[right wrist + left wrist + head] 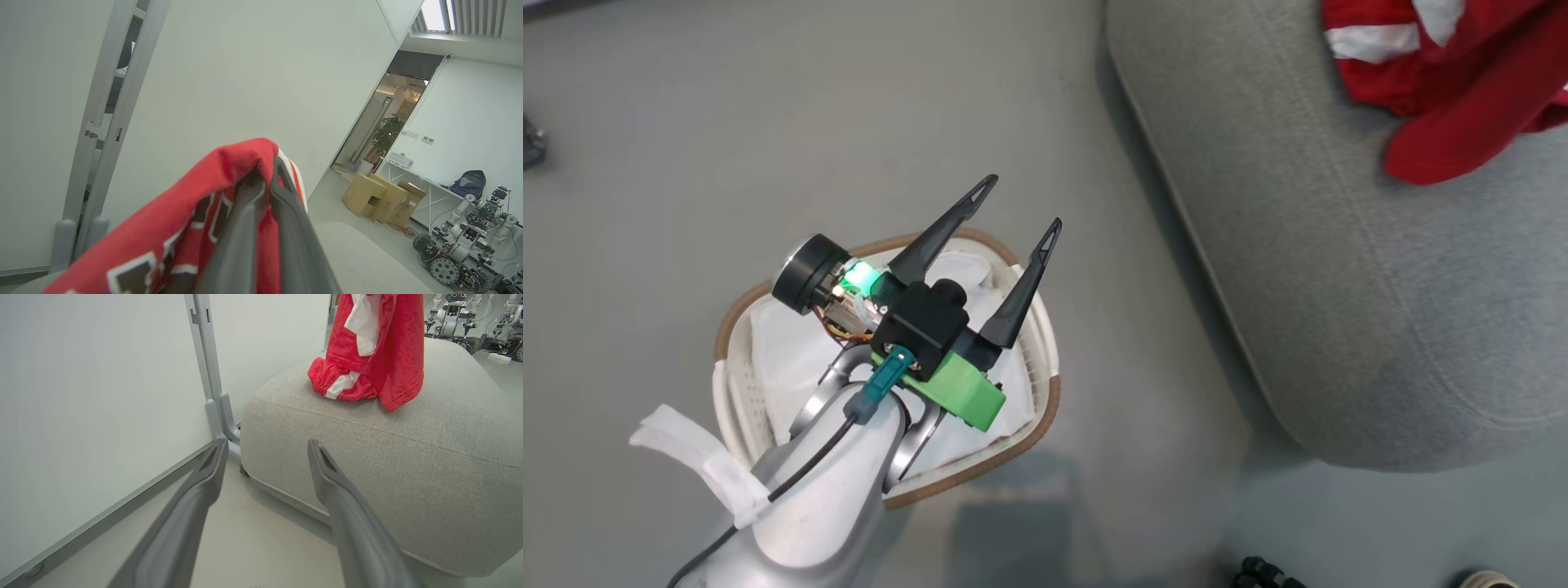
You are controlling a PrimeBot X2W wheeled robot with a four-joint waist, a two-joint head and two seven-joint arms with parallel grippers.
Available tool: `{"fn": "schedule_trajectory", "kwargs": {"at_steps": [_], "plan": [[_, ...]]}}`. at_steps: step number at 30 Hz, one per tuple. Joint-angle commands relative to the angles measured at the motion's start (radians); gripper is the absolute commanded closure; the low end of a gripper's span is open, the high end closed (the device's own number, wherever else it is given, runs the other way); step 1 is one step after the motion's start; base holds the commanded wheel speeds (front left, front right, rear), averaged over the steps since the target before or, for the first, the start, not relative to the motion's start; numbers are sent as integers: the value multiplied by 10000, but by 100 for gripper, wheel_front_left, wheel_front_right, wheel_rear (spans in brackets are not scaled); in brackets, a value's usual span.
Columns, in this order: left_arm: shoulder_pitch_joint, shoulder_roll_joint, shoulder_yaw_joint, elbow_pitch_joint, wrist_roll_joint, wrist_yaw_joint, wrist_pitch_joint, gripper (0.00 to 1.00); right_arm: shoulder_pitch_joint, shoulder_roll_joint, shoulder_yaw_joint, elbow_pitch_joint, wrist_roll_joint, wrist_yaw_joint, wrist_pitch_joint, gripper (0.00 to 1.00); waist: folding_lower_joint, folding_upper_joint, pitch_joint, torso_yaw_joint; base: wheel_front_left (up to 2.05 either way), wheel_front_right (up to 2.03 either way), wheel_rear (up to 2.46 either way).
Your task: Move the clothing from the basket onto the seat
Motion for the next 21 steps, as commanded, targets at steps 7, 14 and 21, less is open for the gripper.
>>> {"fn": "schedule_trajectory", "kwargs": {"at_steps": [7, 14, 21], "plan": [[-173, -101, 317, -79, -61, 33, -8, 0, 824, 133, -2855, 982, -1804, -14, 6, 53, -1, -1, 921, 1303, 0, 0, 0], [258, -47, 861, -7, -101, 163, -8, 0, 1820, 325, -3642, 1089, -1851, -16, -11, 0, -1, -1, 632, 1308, 0, 0, 0], [768, -151, 1868, -123, -129, 459, -8, 0, 3339, 1115, -2329, 432, -413, -14, -15, 0, -1, -1, -117, 1244, 0, 0, 0]]}}
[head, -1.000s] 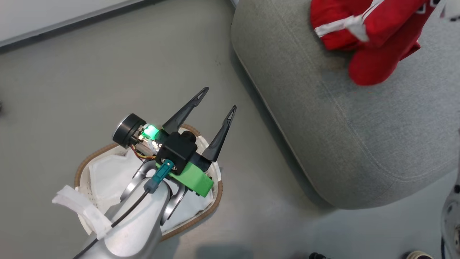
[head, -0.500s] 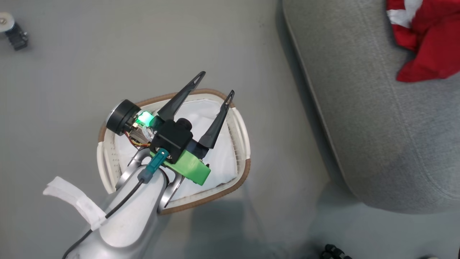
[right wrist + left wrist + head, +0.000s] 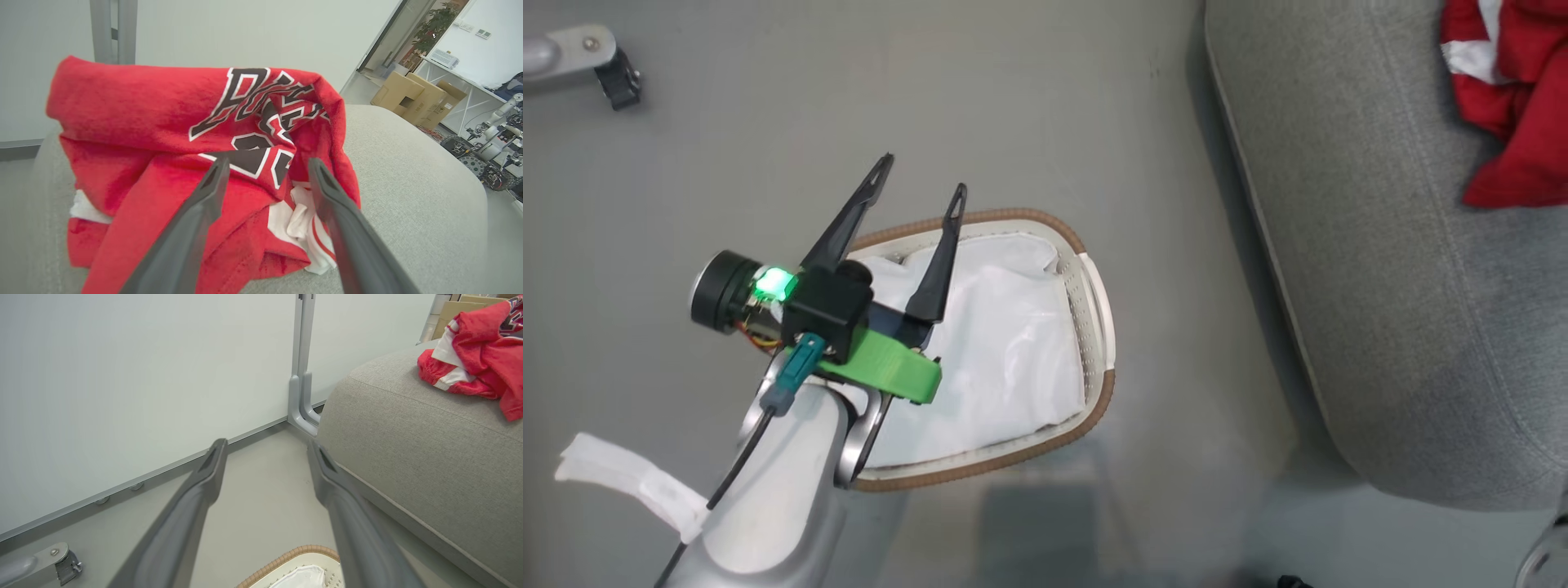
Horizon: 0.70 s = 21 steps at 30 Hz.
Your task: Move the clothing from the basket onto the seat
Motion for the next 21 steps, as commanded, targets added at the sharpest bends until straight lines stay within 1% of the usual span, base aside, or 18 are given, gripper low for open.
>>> {"fn": "schedule_trajectory", "kwargs": {"at_steps": [1, 3, 6, 7, 13, 14, 18, 21], "plan": [[236, -14, 156, -25, 76, 67, -8, 0, 373, 64, 359, -211, 281, -16, -19, 0, -1, 0, -470, -24, 0, 0, 0], [454, -43, 356, -31, 130, 78, -8, 0, 860, 290, 1009, -485, 819, -14, -18, 0, -1, 0, -757, 68, 0, 0, 0], [844, -107, 732, 0, 149, 144, -7, 0, 1562, 548, 2264, -755, 1600, -14, -20, 0, -1, 0, -1194, 290, 0, 0, 0], [974, -134, 862, 33, 135, 166, -7, 0, 1697, 557, 2522, -881, 1826, -14, -20, 0, -1, 0, -1318, 374, 0, 0, 0], [1754, -301, 1771, 296, 76, 360, -7, 0, 2570, 908, 4252, -1502, 3083, -14, -19, 0, -1, 0, -2045, 1064, 0, 0, 0], [1912, -331, 1957, 342, 77, 392, -7, 0, 2731, 958, 4699, -1583, 3248, -14, -19, 0, -1, 0, -2172, 1200, 0, 0, 0], [2371, -500, 2622, 472, 73, 525, -8, 0, 3233, 1024, 5510, -1792, 3769, -14, -20, 0, -1, 0, -2571, 1605, 0, 0, 0], [2706, -546, 3081, 626, 138, 592, -8, 0, 3643, 1109, 5861, -1970, 3986, -14, -20, 0, -1, 0, -2830, 1785, 0, 0, 0]]}}
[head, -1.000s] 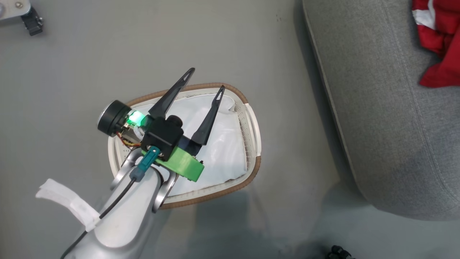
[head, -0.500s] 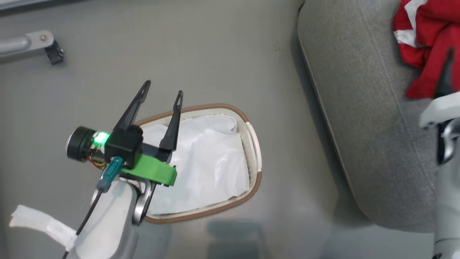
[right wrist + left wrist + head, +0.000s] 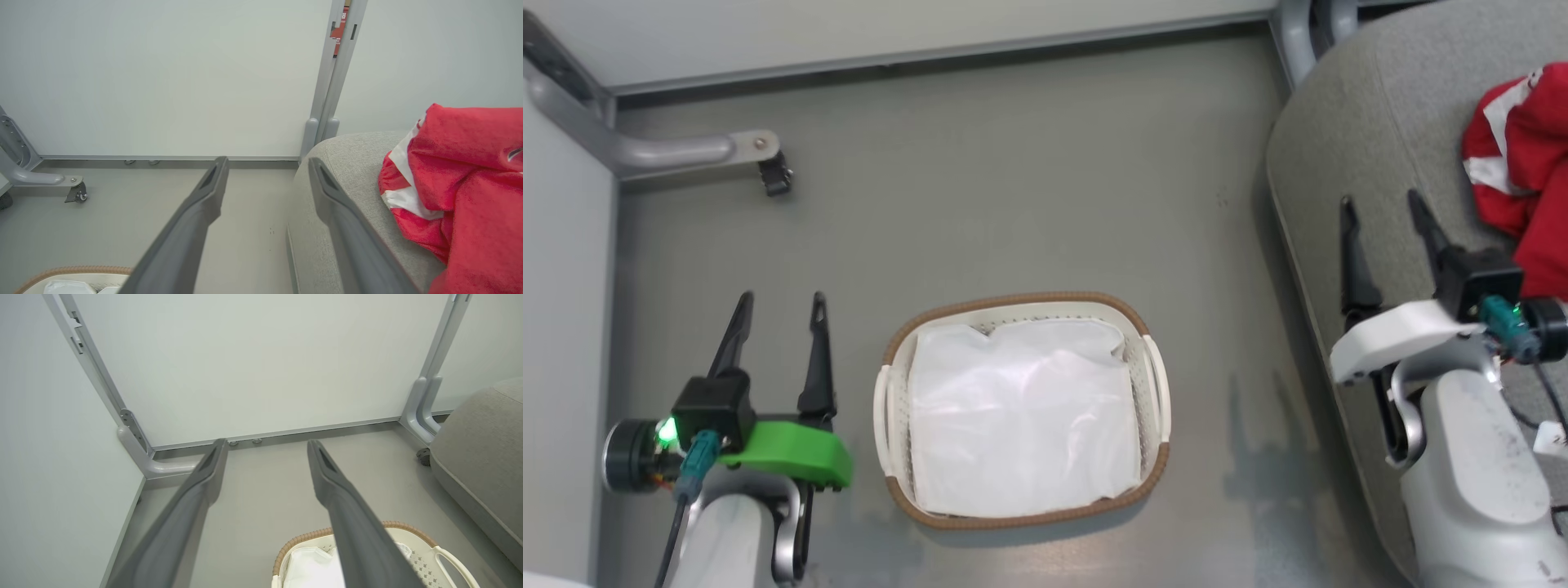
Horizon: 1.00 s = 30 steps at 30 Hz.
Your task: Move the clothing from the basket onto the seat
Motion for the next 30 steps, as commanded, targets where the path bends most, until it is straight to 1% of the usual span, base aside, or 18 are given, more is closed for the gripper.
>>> {"fn": "schedule_trajectory", "kwargs": {"at_steps": [1, 6, 9, 16, 20, 23, 26, 27, 30], "plan": [[329, -26, 151, 127, 126, 71, -7, 0, 336, -3, 128, -92, 84, -14, -18, 0, 0, 0, -659, 564, 0, 0, 0], [782, -122, 778, 196, 271, 165, -7, 0, 1011, 21, 530, -330, 288, -14, -18, 0, 0, 0, -1079, 680, 0, 0, 0], [1143, -220, 1051, 393, 360, 122, -8, 0, 1443, 33, 793, -400, 523, -14, -18, 0, 0, 0, -1341, 666, 0, 0, 0], [1804, -456, 1448, 384, 450, -28, -8, 0, 2352, 34, 1236, -427, 929, -14, -18, 0, 0, 0, -1800, 602, 0, 0, 0], [2030, -573, 1587, 386, 320, -330, -8, 0, 2640, 36, 1317, -398, 1110, -14, -18, 0, 0, 0, -1943, 563, 0, 0, 0], [2128, -611, 1467, 417, 205, -621, -8, 0, 2759, 32, 1404, -376, 1174, -14, -18, 0, 0, 0, -1997, 532, 0, 0, 0], [2197, -619, 1451, 441, 65, -786, -7, 0, 2754, 37, 1501, -455, 1238, -14, -18, 0, 0, 0, -2014, 510, 0, 0, 0], [2182, -624, 1430, 427, 126, -808, -8, 100, 2758, 36, 1514, -482, 1248, -14, -18, 100, 0, 0, -2008, 509, 0, 0, 0], [2020, -719, 1444, 680, 135, -787, 20, 100, 2755, 128, 1498, -240, 1224, 0, 16, 100, 0, 0, -2017, 509, 0, 0, 0]]}}
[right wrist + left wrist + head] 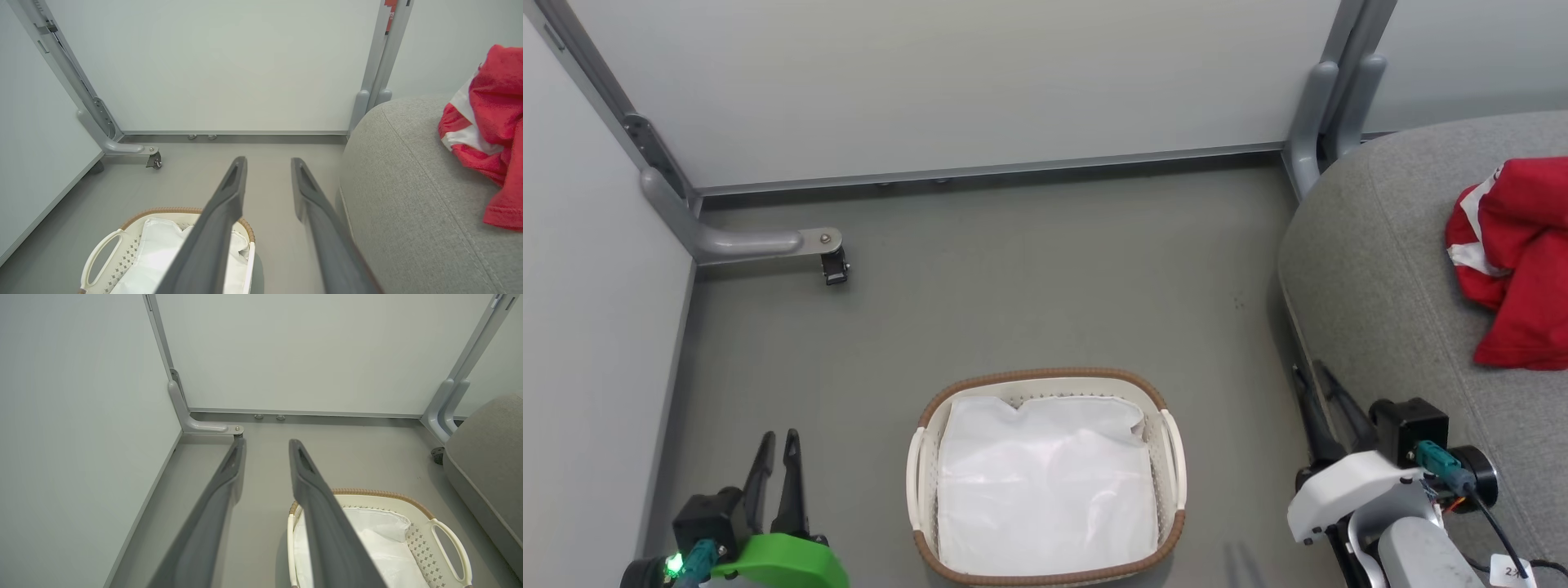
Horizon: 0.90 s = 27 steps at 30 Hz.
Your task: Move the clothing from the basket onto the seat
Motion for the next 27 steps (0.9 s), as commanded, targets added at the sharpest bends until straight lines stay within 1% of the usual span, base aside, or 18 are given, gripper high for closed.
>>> {"fn": "schedule_trajectory", "kwargs": {"at_steps": [1, 17, 27], "plan": [[-40, -4, 41, 31, -104, -2, 57, 100, -13, 1, -33, 20, 109, 0, 45, 100, 0, 0, -4, -2, 0, 0, 0], [-193, 3, 222, -253, -3202, -44, 855, 100, 161, -17, -371, -366, 3203, -2, 833, 100, 0, 0, -93, -50, 0, 0, 0], [-267, 6, 291, -424, -4813, -68, 1239, 100, 246, -28, -541, -572, 4801, -3, 1234, 100, 0, 0, -146, -79, 0, 0, 0]]}}
